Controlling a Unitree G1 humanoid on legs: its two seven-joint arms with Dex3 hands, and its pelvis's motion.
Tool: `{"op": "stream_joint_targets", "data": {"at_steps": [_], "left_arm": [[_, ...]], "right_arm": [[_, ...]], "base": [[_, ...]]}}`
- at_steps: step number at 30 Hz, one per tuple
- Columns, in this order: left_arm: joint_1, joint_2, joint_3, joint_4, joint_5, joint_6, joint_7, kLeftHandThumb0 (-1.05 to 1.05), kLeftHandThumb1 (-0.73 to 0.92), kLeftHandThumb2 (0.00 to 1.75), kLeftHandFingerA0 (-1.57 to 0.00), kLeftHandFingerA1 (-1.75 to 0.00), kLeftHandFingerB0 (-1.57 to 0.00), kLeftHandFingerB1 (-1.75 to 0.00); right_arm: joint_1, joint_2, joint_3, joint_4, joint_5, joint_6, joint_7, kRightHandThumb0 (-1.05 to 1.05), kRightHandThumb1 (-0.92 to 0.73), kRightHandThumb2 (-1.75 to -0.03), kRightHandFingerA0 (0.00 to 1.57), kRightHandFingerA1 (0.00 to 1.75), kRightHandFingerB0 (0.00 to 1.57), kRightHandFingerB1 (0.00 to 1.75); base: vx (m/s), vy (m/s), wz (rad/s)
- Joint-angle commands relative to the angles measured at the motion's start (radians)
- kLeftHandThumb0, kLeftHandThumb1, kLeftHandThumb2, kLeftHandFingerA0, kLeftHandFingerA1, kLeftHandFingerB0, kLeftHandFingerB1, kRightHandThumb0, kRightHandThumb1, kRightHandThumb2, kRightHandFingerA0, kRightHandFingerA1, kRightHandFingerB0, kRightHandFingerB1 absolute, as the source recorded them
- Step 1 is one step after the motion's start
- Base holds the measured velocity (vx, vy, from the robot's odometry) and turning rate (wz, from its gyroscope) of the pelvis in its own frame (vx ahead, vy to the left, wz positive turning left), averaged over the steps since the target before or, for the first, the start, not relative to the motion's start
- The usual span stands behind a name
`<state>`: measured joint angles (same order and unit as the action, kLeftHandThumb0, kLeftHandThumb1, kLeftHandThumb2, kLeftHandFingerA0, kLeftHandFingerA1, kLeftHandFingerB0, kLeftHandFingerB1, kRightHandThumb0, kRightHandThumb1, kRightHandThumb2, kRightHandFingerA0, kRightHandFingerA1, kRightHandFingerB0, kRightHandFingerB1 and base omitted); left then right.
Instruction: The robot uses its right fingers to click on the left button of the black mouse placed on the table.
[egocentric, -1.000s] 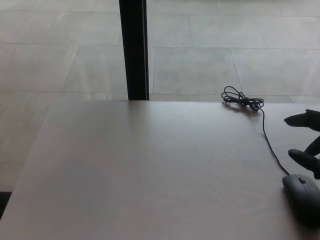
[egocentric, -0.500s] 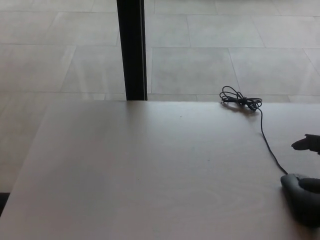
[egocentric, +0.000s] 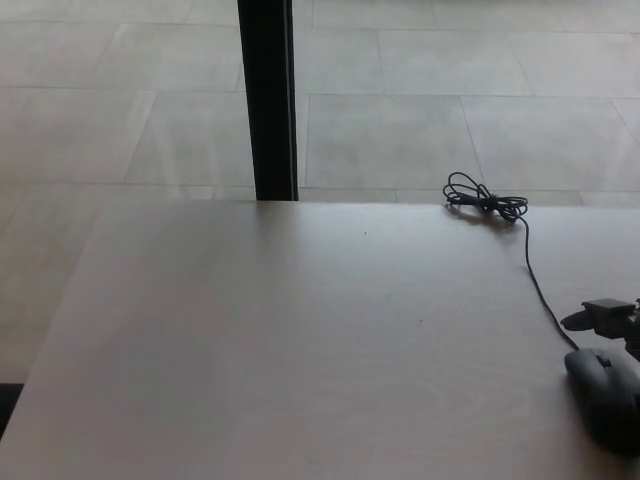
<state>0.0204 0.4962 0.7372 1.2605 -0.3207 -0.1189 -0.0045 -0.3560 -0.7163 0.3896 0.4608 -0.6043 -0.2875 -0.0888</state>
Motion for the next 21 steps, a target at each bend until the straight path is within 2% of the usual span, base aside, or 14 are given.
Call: {"op": "stream_joint_targets", "data": {"at_steps": [1,3,5,7,14,15,16,17,18,19,20,21], "left_arm": [[0.004,0.018,0.000,0.002,-0.025,-0.023,0.001,-0.69,0.61,0.59,-0.74,-0.61,-0.60,-0.49],[0.002,0.020,0.003,0.002,-0.032,-0.017,-0.002,-0.68,0.61,0.59,-0.75,-0.61,-0.60,-0.49],[-0.001,0.022,-0.001,0.006,-0.030,-0.016,0.006,-0.67,0.61,0.58,-0.76,-0.59,-0.59,-0.49],[0.005,0.022,-0.016,-0.001,-0.017,-0.031,0.002,-0.66,0.62,0.59,-0.76,-0.63,-0.59,-0.48],[0.001,0.022,-0.012,0.003,-0.033,-0.035,0.001,-0.69,0.62,0.58,-0.79,-0.64,-0.60,-0.49],[-0.001,0.024,-0.011,0.008,-0.035,-0.033,-0.003,-0.68,0.61,0.58,-0.71,-0.60,-0.60,-0.49],[-0.002,0.022,-0.009,0.008,-0.038,-0.032,-0.002,-0.69,0.61,0.58,-0.71,-0.60,-0.61,-0.49],[-0.002,0.019,-0.005,0.006,-0.044,-0.033,-0.003,-0.69,0.61,0.59,-0.73,-0.62,-0.60,-0.50],[-0.002,0.019,-0.004,0.005,-0.045,-0.032,-0.002,-0.69,0.62,0.59,-0.74,-0.62,-0.60,-0.50],[-0.001,0.020,-0.009,0.006,-0.040,-0.030,0.001,-0.70,0.48,0.90,-0.68,-0.68,-0.54,-0.60],[-0.001,0.021,-0.013,0.007,-0.035,-0.027,0.005,-0.71,0.61,0.58,-0.80,-0.63,-0.60,-0.48],[-0.002,0.022,-0.013,0.006,-0.036,-0.023,0.009,-0.71,0.61,0.58,-0.80,-0.63,-0.60,-0.48]], "right_arm": [[0.026,-0.018,-0.016,0.062,-0.059,-0.033,-0.071,-0.65,-0.80,-0.66,0.44,0.50,0.40,0.39],[0.023,-0.026,-0.014,0.080,-0.075,-0.035,-0.074,-0.64,-0.85,-0.65,0.43,0.47,0.40,0.38],[0.030,-0.031,-0.029,0.096,-0.064,-0.055,-0.089,-0.65,-0.79,-0.67,0.43,0.49,0.39,0.38],[0.038,-0.039,-0.038,0.106,-0.069,-0.059,-0.096,-0.62,-0.83,-0.65,0.44,0.47,0.42,0.38],[0.045,-0.024,-0.061,0.121,-0.070,-0.062,-0.099,-0.64,-0.80,-0.66,0.45,0.47,0.42,0.38],[0.042,-0.018,-0.054,0.131,-0.087,-0.076,-0.126,-0.66,-0.79,-0.67,0.44,0.47,0.41,0.38],[0.044,-0.017,-0.054,0.129,-0.087,-0.077,-0.124,-0.66,-0.79,-0.67,0.43,0.47,0.40,0.37],[0.045,-0.018,-0.051,0.120,-0.089,-0.072,-0.109,-0.65,-0.70,-1.07,0.38,0.59,0.29,0.50],[0.046,-0.017,-0.050,0.111,-0.089,-0.068,-0.099,-0.65,-0.70,-1.06,0.37,0.58,0.30,0.50],[0.048,-0.014,-0.050,0.100,-0.087,-0.065,-0.089,-0.62,-0.68,-1.05,0.38,0.58,0.29,0.50],[0.048,-0.013,-0.051,0.089,-0.083,-0.063,-0.075,-0.65,-0.70,-1.04,0.37,0.57,0.29,0.50],[0.049,-0.011,-0.052,0.082,-0.078,-0.061,-0.063,-0.65,-0.70,-1.04,0.37,0.57,0.29,0.50]], "base": [[0.00,0.000,0.00],[0.00,0.000,0.00],[0.00,0.000,0.00],[0.00,0.000,0.00],[0.00,0.000,0.00],[0.00,0.000,0.00],[0.00,0.000,0.00],[0.00,0.000,0.00],[0.00,0.000,0.00],[0.00,0.000,0.00],[0.00,0.000,0.00],[0.00,0.000,0.00]]}}
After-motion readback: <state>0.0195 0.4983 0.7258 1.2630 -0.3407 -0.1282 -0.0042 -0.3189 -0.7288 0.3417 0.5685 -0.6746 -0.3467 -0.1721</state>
